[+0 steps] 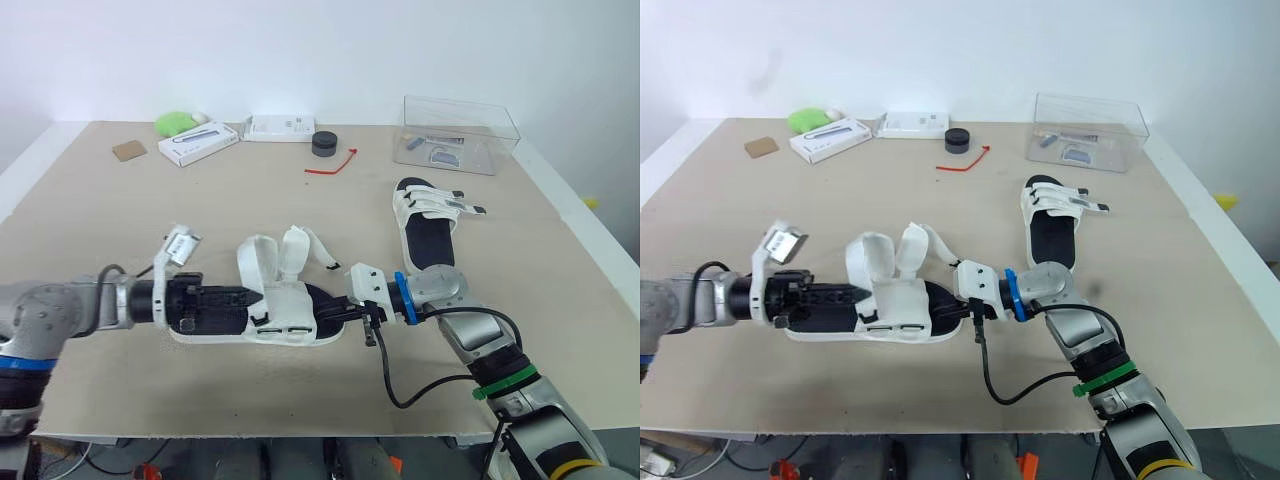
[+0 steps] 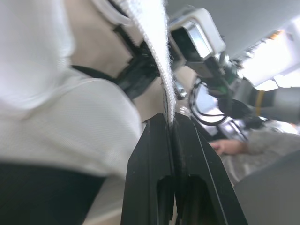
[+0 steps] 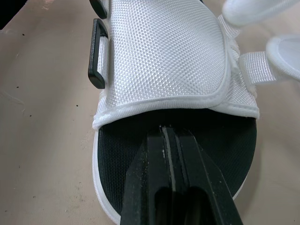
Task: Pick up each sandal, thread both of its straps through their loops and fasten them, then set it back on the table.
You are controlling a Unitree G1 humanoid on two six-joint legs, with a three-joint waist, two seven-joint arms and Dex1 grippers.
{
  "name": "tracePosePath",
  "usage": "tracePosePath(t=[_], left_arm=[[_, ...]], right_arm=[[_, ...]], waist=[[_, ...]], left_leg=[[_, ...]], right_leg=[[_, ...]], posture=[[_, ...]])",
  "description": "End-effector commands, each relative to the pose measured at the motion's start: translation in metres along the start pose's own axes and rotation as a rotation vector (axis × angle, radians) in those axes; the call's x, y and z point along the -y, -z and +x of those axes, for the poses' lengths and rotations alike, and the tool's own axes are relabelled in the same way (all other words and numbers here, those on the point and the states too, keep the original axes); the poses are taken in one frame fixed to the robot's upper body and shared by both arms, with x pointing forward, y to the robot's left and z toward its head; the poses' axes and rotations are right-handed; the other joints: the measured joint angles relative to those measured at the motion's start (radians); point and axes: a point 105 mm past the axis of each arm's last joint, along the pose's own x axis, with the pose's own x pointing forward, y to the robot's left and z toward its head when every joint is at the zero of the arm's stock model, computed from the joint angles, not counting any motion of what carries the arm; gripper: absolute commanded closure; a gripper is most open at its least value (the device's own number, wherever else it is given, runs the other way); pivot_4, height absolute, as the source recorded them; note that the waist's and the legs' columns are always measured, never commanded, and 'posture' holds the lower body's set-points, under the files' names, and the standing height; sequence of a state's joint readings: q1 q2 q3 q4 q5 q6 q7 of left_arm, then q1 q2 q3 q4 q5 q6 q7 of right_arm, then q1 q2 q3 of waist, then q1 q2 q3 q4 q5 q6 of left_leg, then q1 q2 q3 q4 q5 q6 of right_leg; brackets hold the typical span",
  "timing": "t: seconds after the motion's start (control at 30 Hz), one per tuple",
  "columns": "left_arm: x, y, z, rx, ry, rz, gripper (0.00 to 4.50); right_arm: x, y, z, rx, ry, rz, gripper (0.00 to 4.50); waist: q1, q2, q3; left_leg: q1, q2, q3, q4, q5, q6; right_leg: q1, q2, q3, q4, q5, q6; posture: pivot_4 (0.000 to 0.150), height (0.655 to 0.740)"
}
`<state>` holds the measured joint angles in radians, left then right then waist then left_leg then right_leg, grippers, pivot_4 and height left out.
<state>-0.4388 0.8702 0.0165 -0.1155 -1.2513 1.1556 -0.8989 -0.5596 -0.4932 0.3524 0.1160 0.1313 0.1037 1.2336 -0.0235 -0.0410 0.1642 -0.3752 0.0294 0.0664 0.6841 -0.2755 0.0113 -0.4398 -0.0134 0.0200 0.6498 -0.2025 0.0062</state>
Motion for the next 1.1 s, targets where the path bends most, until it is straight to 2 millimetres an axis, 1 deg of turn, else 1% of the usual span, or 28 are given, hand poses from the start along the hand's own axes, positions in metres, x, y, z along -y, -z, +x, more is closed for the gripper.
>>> tracePosePath(t=[0.03, 0.13, 0.23, 0.37, 0.47, 0.53, 0.63, 0.77, 0.87, 1.0, 1.1], left_arm=[[0.005, -0.002, 0.000, -0.027, 0.040, 0.002, 4.46], [0.000, 0.006, 0.000, -0.070, 0.028, -0.001, 4.46], [-0.005, 0.005, 0.000, -0.073, 0.014, 0.011, 4.46], [-0.010, -0.004, 0.000, -0.045, 0.004, 0.034, 4.46], [-0.010, -0.019, -0.001, 0.012, 0.011, 0.041, 4.46], [-0.008, -0.021, -0.001, 0.007, 0.023, 0.049, 4.46], [-0.007, -0.016, 0.000, -0.019, 0.029, 0.046, 4.46], [-0.004, -0.003, 0.004, -0.065, 0.046, 0.039, 4.46], [-0.002, 0.001, 0.005, -0.086, 0.061, 0.028, 4.46], [-0.005, 0.012, 0.006, -0.134, 0.049, 0.031, 4.46], [-0.006, 0.014, 0.008, -0.136, 0.054, 0.030, 4.46]], right_arm=[[0.001, 0.002, -0.004, -0.028, 0.025, -0.007, 4.50], [0.001, 0.003, -0.006, -0.031, 0.030, -0.005, 4.50], [0.000, 0.003, -0.007, -0.033, 0.035, -0.004, 4.50], [-0.001, 0.003, -0.008, -0.035, 0.038, -0.003, 4.50], [-0.001, 0.004, -0.007, -0.035, 0.038, -0.003, 4.50], [-0.001, 0.003, -0.007, -0.035, 0.038, -0.004, 4.50], [-0.001, 0.003, -0.006, -0.035, 0.038, -0.004, 4.50], [-0.001, 0.003, -0.006, -0.034, 0.039, -0.004, 4.50], [-0.002, 0.003, -0.006, -0.035, 0.037, -0.004, 4.50], [-0.001, 0.003, -0.006, -0.039, 0.039, -0.012, 4.50], [-0.002, 0.003, -0.006, -0.037, 0.041, -0.012, 4.50]], waist=[[0.000, 0.000, 0.000], [0.000, 0.000, 0.000], [0.000, 0.000, 0.000], [0.002, 0.000, 0.000], [0.002, 0.000, 0.000], [0.002, -0.001, 0.001], [0.001, -0.001, 0.001], [0.001, -0.001, 0.001], [0.002, -0.001, 0.001], [0.002, -0.001, 0.001], [0.002, -0.001, 0.001]], left_leg=[[0.000, 0.000, 0.000, 0.000, 0.000, 0.000], [0.000, 0.000, -0.001, 0.000, 0.000, 0.000], [0.000, 0.000, -0.001, 0.000, 0.000, 0.000], [0.000, -0.001, -0.001, 0.000, 0.000, 0.000], [0.000, -0.001, -0.001, 0.000, 0.000, 0.000], [-0.001, -0.001, -0.001, 0.000, 0.000, 0.000], [-0.001, -0.001, -0.001, 0.000, 0.000, 0.000], [-0.001, -0.001, -0.001, -0.001, -0.001, 0.000], [-0.001, -0.001, -0.002, -0.001, -0.001, 0.000], [-0.001, -0.001, -0.002, -0.001, -0.001, 0.000], [-0.001, -0.001, -0.002, -0.001, -0.001, 0.000]], right_leg=[[0.000, 0.000, 0.000, 0.000, 0.000, 0.000], [0.000, 0.000, 0.000, 0.000, 0.000, 0.001], [0.000, 0.000, 0.000, 0.000, -0.001, 0.001], [0.000, -0.001, 0.000, 0.000, -0.001, 0.001], [0.000, -0.001, 0.000, 0.000, -0.001, 0.001], [0.000, -0.001, -0.001, 0.000, 0.000, 0.002], [0.000, -0.002, 0.000, 0.000, 0.000, 0.005], [0.000, -0.002, -0.001, 0.000, 0.000, 0.005], [0.000, -0.002, -0.001, 0.000, 0.000, 0.005], [0.000, -0.002, -0.001, 0.000, -0.001, 0.004], [0.000, -0.002, -0.001, 0.000, -0.001, 0.005]], posture=[[0.150, 0.7400], [0.150, 0.7400], [0.150, 0.7400], [0.150, 0.7400], [0.150, 0.7400], [0.150, 0.7400], [0.150, 0.7400], [0.150, 0.7400], [0.150, 0.7400], [0.150, 0.7400], [0.150, 0.7400]])
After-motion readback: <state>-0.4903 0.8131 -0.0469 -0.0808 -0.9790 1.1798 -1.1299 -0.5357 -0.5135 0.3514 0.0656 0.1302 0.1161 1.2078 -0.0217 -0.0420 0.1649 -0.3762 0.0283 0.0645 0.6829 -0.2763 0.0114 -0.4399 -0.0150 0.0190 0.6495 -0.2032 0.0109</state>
